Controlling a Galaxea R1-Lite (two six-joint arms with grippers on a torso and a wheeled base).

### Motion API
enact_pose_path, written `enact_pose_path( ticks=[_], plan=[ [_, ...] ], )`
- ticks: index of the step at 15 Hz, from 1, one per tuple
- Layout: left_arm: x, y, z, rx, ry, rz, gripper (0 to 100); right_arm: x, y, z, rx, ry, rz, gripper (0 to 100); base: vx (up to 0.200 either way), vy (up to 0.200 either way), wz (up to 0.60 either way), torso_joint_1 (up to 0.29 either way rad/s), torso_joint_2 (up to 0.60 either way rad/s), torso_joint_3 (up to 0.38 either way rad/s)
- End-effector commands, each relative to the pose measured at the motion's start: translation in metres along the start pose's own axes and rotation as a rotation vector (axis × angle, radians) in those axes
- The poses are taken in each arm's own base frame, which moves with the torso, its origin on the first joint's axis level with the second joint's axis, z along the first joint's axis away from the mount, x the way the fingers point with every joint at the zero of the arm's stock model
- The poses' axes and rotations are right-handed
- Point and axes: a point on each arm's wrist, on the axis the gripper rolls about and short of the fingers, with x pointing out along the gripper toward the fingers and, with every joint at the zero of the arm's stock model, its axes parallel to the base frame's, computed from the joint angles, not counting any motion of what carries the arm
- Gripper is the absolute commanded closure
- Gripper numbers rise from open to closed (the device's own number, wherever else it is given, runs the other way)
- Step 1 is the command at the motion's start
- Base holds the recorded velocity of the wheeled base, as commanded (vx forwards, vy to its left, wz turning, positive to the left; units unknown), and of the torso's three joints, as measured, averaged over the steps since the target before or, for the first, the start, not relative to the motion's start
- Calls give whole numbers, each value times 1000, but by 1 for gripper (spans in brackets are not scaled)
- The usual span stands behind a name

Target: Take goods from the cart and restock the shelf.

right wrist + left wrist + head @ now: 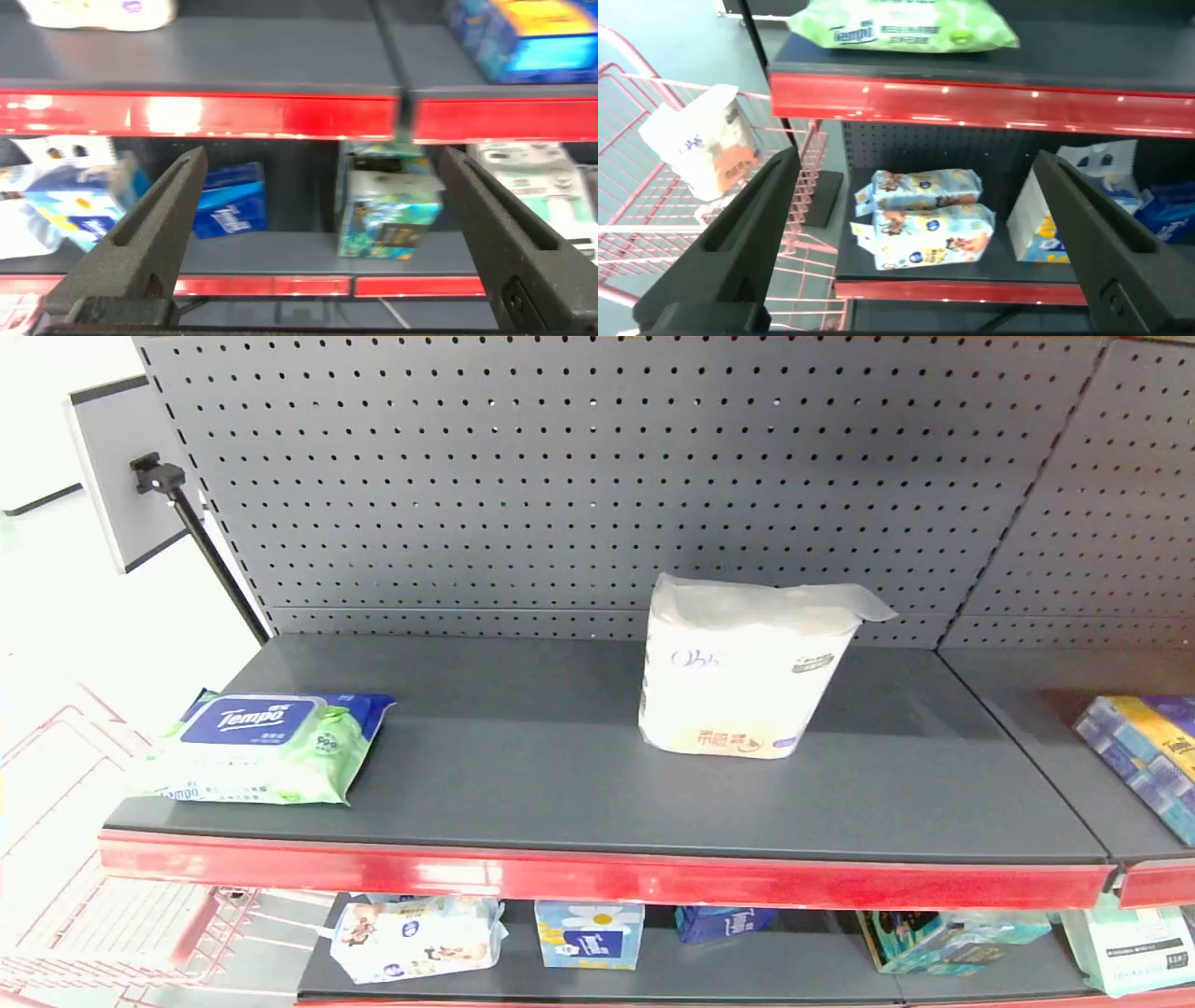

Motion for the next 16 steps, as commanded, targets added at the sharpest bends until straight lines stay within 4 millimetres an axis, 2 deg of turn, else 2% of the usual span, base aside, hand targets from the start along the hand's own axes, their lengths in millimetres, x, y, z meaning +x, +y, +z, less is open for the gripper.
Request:
enact_pose_path(
  ticks=[1,16],
  plan=[
    [0,0,0,0,1,0,0,0,0,0,-1,2,0,0,0,200,0,12,2,-2],
    [0,0,0,0,1,0,0,0,0,0,-1,1,1,0,0,200,0,3,2,2]
  ],
)
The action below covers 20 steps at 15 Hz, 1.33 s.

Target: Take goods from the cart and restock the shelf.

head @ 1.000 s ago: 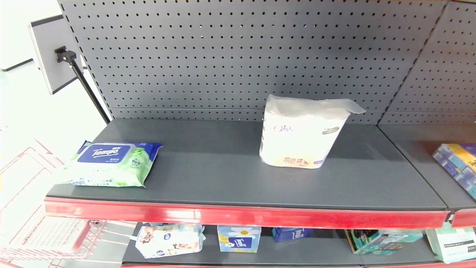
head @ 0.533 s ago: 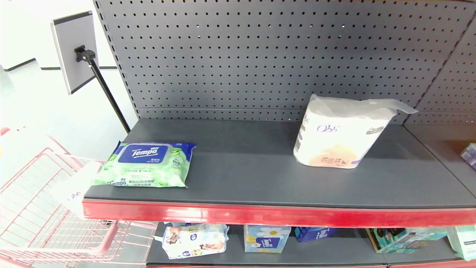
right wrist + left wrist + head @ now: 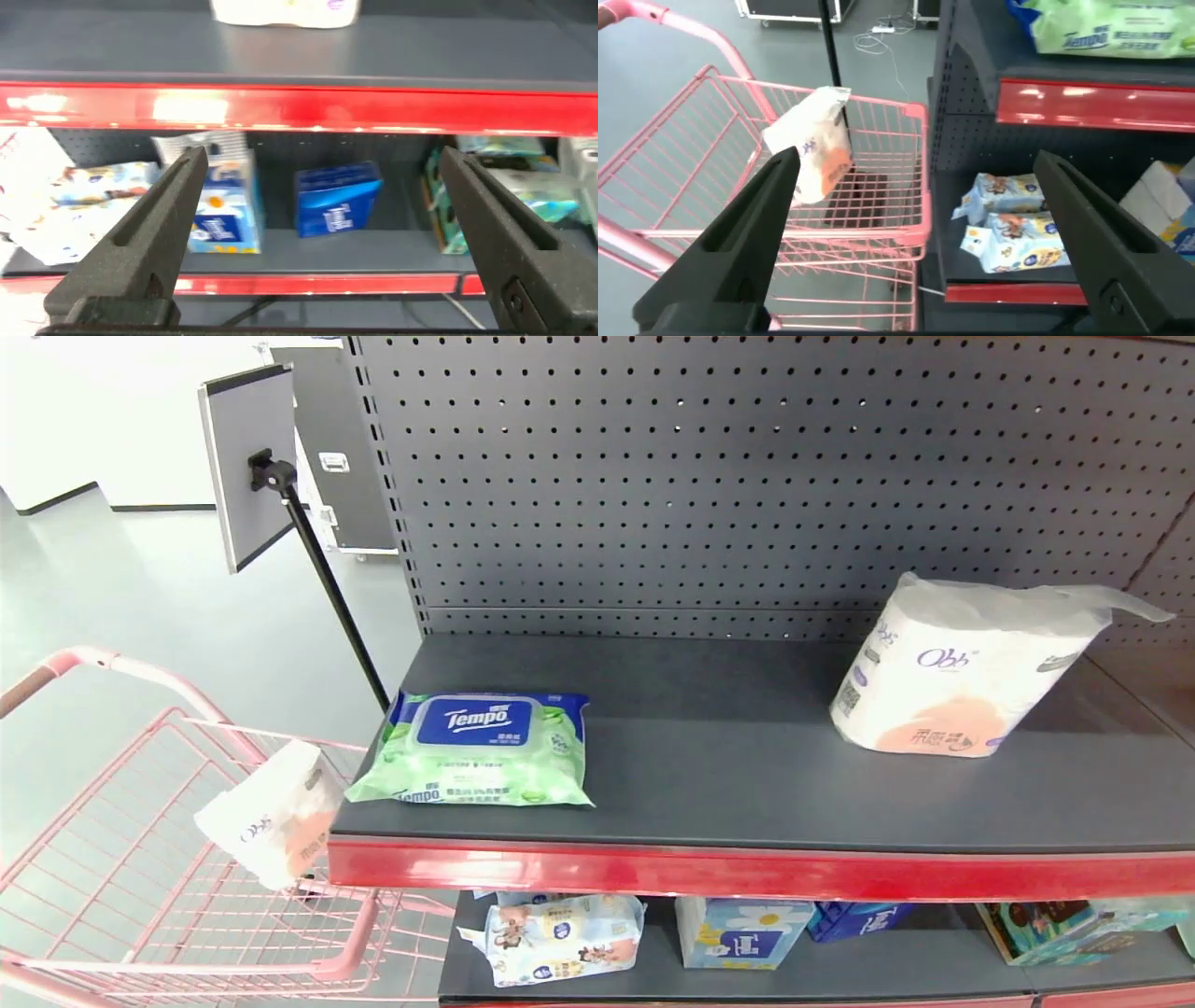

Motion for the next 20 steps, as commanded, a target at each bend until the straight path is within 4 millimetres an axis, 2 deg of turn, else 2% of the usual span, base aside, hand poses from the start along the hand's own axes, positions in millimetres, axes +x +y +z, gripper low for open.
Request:
enact_pose_path(
  ticks=[1,20],
  plan=[
    [0,0,0,0,1,0,0,0,0,0,0,1,0,0,0,200,0,-2,-2,2],
    [0,0,0,-2,1,0,0,0,0,0,-1,1,0,0,0,200,0,2,1,2]
  ],
)
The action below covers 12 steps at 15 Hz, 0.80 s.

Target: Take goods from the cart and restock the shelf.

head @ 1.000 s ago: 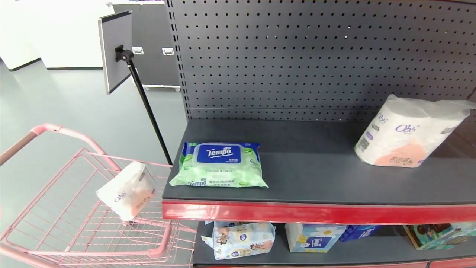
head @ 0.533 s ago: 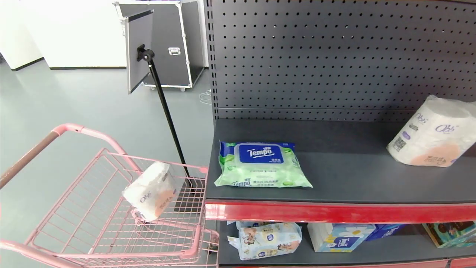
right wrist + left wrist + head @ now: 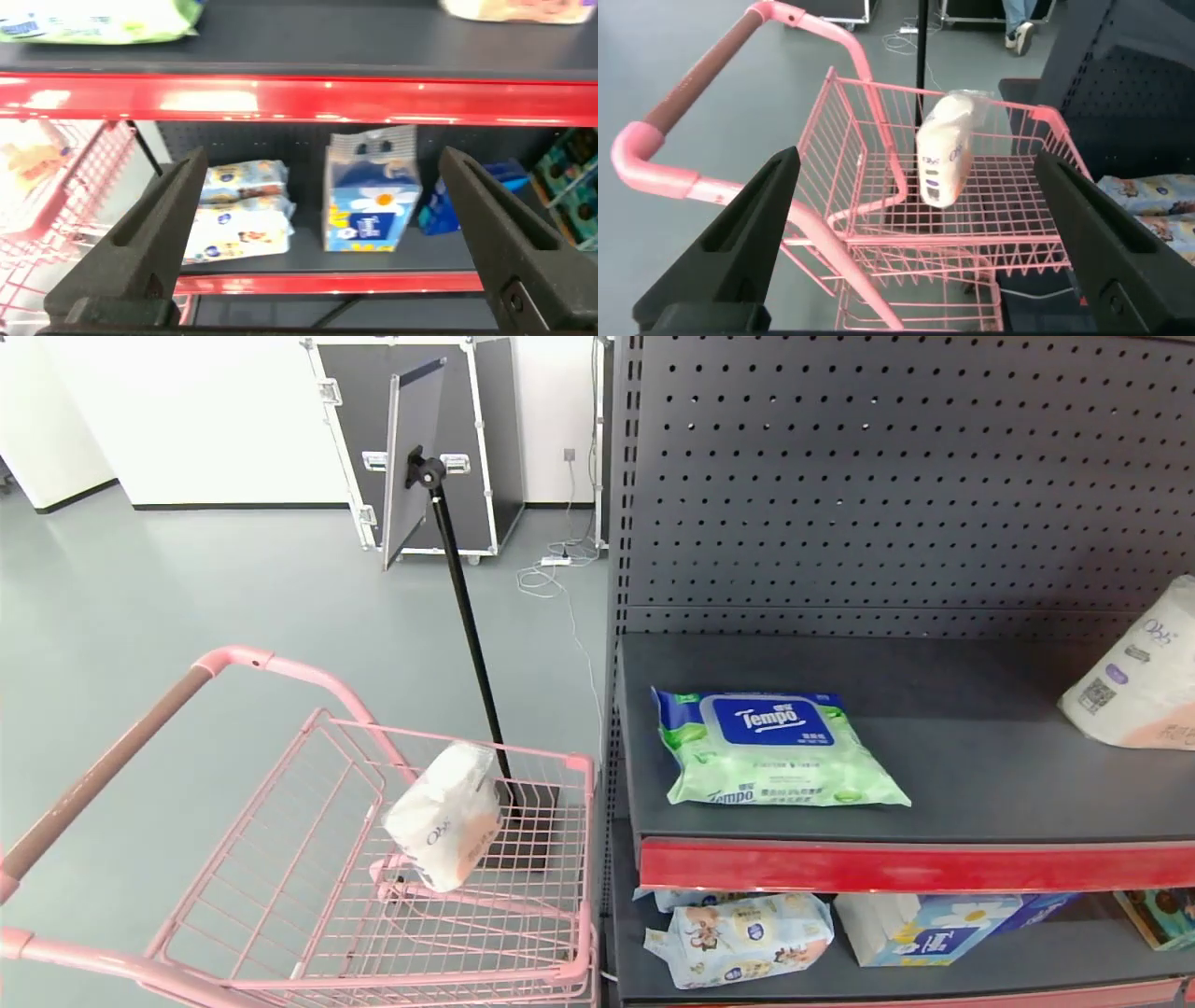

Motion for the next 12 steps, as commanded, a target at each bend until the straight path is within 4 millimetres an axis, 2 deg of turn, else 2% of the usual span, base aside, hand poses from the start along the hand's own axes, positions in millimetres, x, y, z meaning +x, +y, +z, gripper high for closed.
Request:
enact_pose_path(
  ticks=[1,6,12],
  plan=[
    [0,0,0,-1,1,0,0,0,0,0,-1,0,0,0,0,200,0,2,7,2],
    [0,0,0,-1,1,0,0,0,0,0,0,0,-1,0,0,0,0,0,0,0],
    [0,0,0,-1,1,0,0,0,0,0,2,0,-3,0,0,0,0,-130,341,201]
  ],
)
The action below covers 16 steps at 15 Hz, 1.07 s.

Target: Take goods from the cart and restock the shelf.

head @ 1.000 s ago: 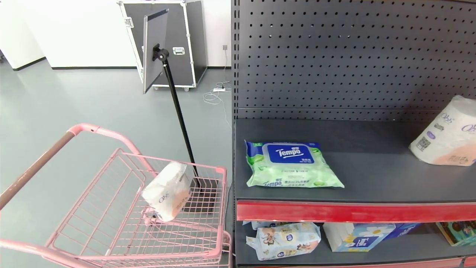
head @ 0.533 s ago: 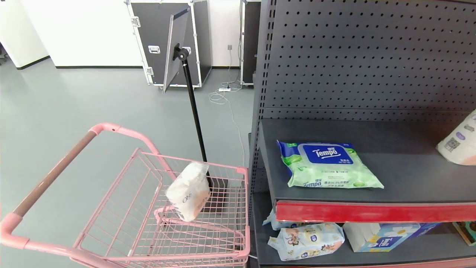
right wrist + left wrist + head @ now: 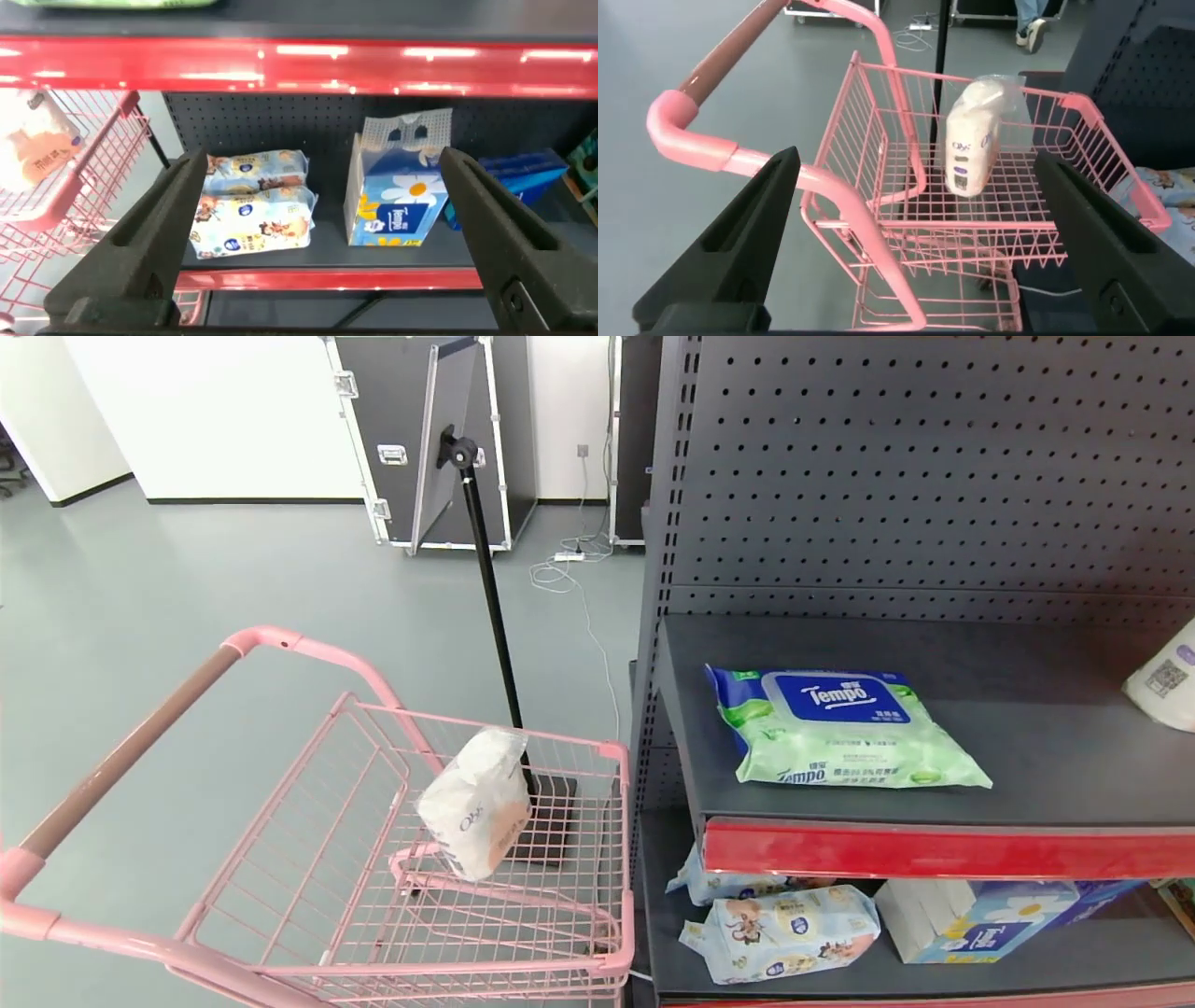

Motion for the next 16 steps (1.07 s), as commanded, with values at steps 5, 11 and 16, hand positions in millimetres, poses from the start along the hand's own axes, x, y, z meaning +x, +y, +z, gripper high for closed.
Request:
enact_pose_path(
  ticks=[5,11,16],
  plan=[
    [0,0,0,1,1,1,0,0,0,0,0,0,-1,0,0,0,0,-159,440,276],
    [0,0,0,-1,1,1,0,0,0,0,3,0,-1,0,0,0,0,-176,542,367],
    [0,0,0,1,1,-1,0,0,0,0,3,0,-1,0,0,0,0,-125,506,372]
  ],
)
